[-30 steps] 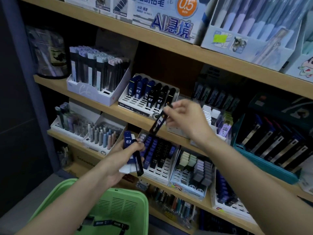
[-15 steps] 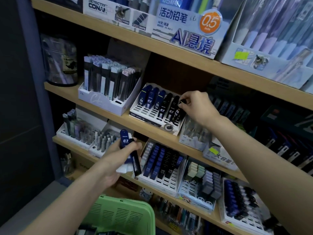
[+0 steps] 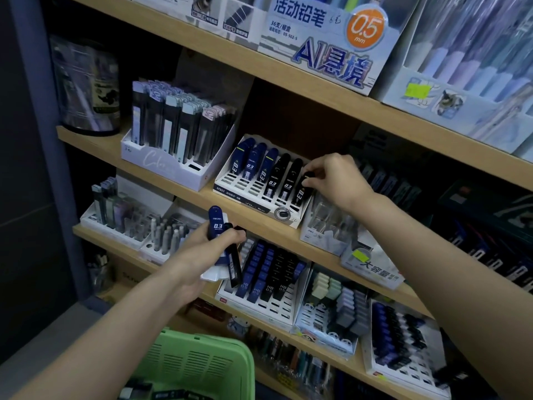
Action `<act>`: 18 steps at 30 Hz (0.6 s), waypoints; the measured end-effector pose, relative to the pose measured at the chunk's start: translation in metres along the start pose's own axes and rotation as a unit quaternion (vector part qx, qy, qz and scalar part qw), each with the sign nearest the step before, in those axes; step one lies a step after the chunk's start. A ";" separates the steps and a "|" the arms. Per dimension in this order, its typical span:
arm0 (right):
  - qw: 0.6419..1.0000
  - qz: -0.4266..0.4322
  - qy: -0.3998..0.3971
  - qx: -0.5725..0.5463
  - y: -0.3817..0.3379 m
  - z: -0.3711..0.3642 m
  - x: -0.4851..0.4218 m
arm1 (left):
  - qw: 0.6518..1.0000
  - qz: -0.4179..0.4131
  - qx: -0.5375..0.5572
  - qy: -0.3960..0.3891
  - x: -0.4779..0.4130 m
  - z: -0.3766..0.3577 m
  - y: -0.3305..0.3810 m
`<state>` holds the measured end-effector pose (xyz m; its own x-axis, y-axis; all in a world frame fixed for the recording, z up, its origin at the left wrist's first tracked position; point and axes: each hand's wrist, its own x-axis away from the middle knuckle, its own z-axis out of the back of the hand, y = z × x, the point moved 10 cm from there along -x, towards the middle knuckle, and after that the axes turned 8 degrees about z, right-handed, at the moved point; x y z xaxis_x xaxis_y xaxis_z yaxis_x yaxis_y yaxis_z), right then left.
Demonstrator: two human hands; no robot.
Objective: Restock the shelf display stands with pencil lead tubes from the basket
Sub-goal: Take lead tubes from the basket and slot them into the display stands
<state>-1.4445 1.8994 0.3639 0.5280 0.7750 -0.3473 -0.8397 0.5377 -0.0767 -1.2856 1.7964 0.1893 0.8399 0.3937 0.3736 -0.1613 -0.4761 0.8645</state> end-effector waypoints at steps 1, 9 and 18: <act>1.000 -0.003 -0.005 0.008 0.000 -0.001 -0.002 | 1.000 0.000 0.000 0.000 -0.001 -0.001 0.000; 0.999 -0.034 -0.024 0.001 0.006 -0.009 -0.002 | 1.000 -0.005 -0.011 0.000 -0.003 -0.004 0.001; 0.995 0.018 0.068 -0.071 -0.055 0.009 0.032 | 1.000 -0.009 -0.003 -0.022 0.012 -0.012 0.004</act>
<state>-1.3806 1.8976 0.3653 0.4833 0.7361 -0.4739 -0.8724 0.4503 -0.1902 -1.2829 1.8087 0.2018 0.8649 0.3663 0.3432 -0.1498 -0.4642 0.8729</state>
